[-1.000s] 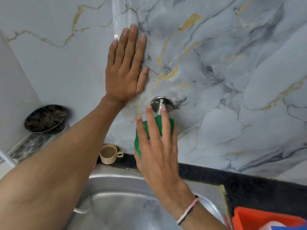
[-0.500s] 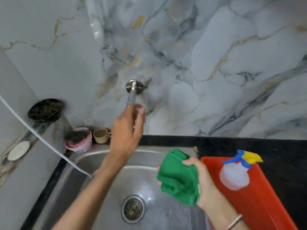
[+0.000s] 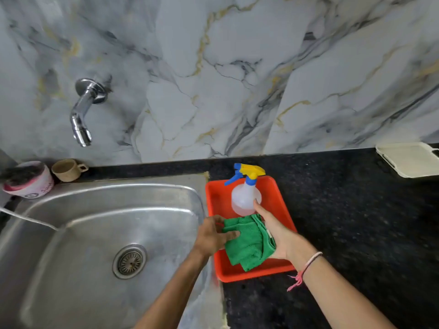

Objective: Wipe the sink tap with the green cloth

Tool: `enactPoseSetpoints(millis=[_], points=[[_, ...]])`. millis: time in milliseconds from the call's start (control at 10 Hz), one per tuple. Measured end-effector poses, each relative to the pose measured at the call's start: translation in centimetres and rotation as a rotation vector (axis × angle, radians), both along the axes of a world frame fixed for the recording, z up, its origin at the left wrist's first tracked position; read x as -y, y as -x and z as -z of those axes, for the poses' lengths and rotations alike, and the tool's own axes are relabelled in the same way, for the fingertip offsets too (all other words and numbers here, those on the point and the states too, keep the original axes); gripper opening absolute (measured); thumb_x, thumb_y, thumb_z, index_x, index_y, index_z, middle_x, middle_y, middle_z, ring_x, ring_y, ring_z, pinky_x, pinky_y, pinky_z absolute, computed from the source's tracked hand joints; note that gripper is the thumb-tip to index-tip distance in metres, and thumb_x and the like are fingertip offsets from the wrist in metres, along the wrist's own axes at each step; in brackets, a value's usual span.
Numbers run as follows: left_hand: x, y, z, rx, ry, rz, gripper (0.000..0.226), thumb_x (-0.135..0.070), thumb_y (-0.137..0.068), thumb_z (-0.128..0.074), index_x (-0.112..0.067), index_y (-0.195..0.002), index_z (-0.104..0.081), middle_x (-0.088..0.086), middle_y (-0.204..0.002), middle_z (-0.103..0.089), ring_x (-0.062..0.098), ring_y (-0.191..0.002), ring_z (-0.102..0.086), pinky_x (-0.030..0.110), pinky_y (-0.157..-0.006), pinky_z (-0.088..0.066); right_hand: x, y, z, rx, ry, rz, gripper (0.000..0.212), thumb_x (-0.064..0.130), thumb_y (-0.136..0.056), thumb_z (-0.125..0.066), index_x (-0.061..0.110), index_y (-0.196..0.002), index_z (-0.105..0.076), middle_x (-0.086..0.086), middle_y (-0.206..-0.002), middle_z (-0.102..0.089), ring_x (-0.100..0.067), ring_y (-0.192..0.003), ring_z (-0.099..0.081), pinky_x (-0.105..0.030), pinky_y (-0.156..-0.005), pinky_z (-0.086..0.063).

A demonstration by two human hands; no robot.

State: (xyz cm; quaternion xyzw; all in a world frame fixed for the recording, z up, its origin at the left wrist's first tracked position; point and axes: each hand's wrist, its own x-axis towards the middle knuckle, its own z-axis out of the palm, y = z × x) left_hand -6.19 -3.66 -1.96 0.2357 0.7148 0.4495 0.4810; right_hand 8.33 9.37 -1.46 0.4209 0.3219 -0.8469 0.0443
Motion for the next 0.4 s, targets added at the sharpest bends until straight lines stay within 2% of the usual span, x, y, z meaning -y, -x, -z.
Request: enactPoseSetpoints(millis=[100, 200, 300, 400], points=[[-1.3, -2.9, 2.1, -0.086, 0.064, -0.026, 0.037, -0.009, -0.085, -0.085, -0.002, -0.112, -0.06, 0.012, -0.103, -0.068, 0.031, -0.097, -0.073, 0.048, -0.081, -0.066, -0.3, -2.1, 1.1, 0.042, -0.111, -0.055, 0.07, 0.065, -0.089, -0.064, 0.004, -0.122, -0.075, -0.021, -0.118, -0.078, -0.035, -0.11, -0.075, -0.047, -0.089, -0.063], [-2.4, -4.3, 3.9, -0.325, 0.118, -0.034, 0.05, -0.021, -0.084, -0.086, -0.005, -0.124, -0.062, 0.008, -0.108, -0.062, 0.02, -0.094, -0.062, 0.027, -0.08, -0.054, -0.5, -3.9, 2.2, 0.188, -0.542, -0.153, 0.043, 0.029, -0.088, -0.08, 0.002, -0.121, -0.072, -0.018, -0.107, -0.082, -0.029, -0.099, -0.079, -0.043, -0.088, -0.065], [-2.8, -5.1, 3.9, -0.441, 0.169, 0.01, 0.049, -0.026, -0.085, -0.084, -0.009, -0.124, -0.06, 0.011, -0.117, -0.064, 0.024, -0.104, -0.06, 0.031, -0.086, -0.053, -0.6, -4.5, 2.5, 0.38, -0.996, -0.392, 0.061, 0.01, -0.081, -0.085, 0.002, -0.136, -0.06, -0.015, -0.133, -0.07, -0.027, -0.118, -0.069, -0.042, -0.107, -0.054], [-2.7, -6.3, 3.4, -0.469, 0.146, -0.008, 0.05, -0.023, -0.086, -0.082, -0.012, -0.126, -0.055, 0.013, -0.115, -0.067, 0.028, -0.104, -0.065, 0.042, -0.091, -0.06, -0.3, -4.9, 1.5, 0.489, -1.158, -0.543, 0.096, 0.021, -0.082, -0.086, 0.009, -0.158, -0.029, -0.015, -0.159, -0.042, -0.027, -0.144, -0.047, -0.038, -0.117, -0.042]])
